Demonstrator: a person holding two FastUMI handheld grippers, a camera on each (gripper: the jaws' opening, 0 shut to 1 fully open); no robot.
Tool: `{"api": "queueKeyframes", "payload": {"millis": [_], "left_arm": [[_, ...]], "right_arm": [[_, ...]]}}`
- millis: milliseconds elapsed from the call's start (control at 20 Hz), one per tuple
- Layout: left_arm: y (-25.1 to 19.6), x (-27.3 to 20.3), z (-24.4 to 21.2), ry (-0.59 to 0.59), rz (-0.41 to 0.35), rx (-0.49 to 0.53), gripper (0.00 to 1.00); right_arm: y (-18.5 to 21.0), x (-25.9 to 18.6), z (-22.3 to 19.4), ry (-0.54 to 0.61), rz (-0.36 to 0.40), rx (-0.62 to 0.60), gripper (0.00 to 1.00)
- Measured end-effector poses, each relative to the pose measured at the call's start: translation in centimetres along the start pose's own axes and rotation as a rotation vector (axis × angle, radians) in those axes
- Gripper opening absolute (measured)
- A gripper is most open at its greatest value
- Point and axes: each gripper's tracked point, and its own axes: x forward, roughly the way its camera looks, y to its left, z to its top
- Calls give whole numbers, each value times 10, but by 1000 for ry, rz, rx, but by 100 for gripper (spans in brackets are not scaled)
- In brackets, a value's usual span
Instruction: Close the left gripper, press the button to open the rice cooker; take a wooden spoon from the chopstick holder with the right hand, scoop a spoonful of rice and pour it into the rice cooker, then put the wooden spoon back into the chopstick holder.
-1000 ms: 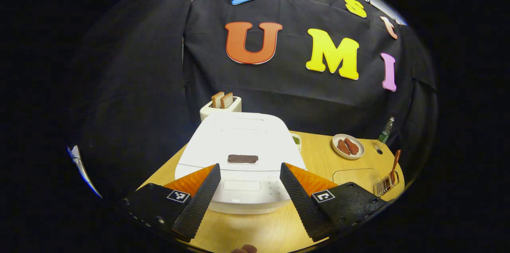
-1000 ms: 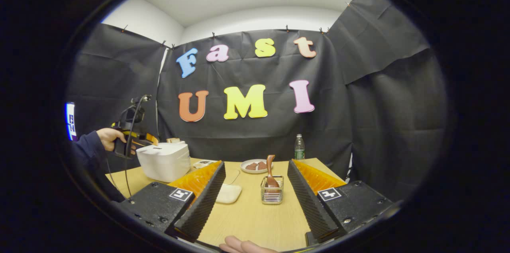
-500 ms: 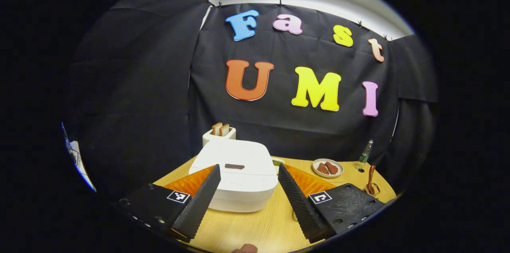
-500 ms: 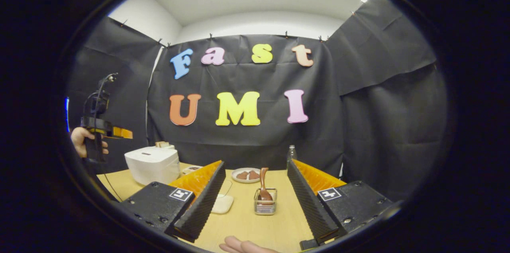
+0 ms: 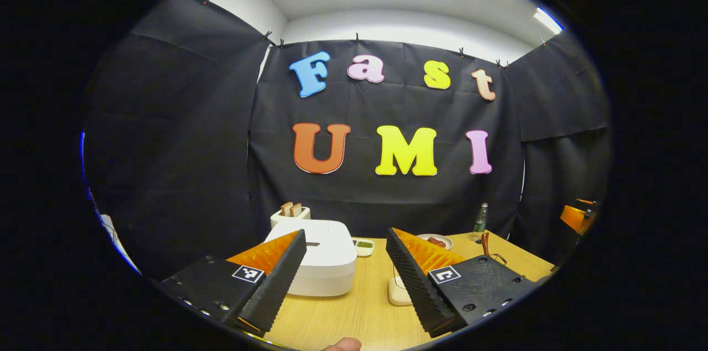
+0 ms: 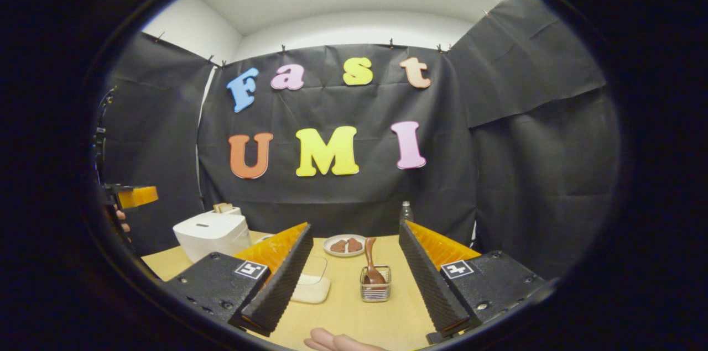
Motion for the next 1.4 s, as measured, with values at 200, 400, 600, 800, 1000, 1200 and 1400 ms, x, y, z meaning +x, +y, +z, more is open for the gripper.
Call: {"api": "queueKeyframes", "payload": {"millis": [200,400,600,800,1000,1200,1400], "left_arm": [[-12,-23,1,-37,-8,22,93],[-22,-40,0,-64,-1,82,92],[-17,-45,-5,-75,15,96,93],[-10,-49,-6,-72,30,59,95],[-6,-47,-9,-55,30,51,95],[-12,-49,-10,-53,8,51,95],[-15,-50,-10,-52,-3,64,95]], "right_arm": [[3,-8,6,-4,-14,8,99],[21,-22,13,-19,19,27,99],[24,-32,29,-65,29,-28,99],[26,-48,36,-103,47,-4,99],[23,-50,43,-133,49,-31,98],[26,-44,33,-106,61,-32,99],[26,-41,24,-91,68,-34,99]]}}
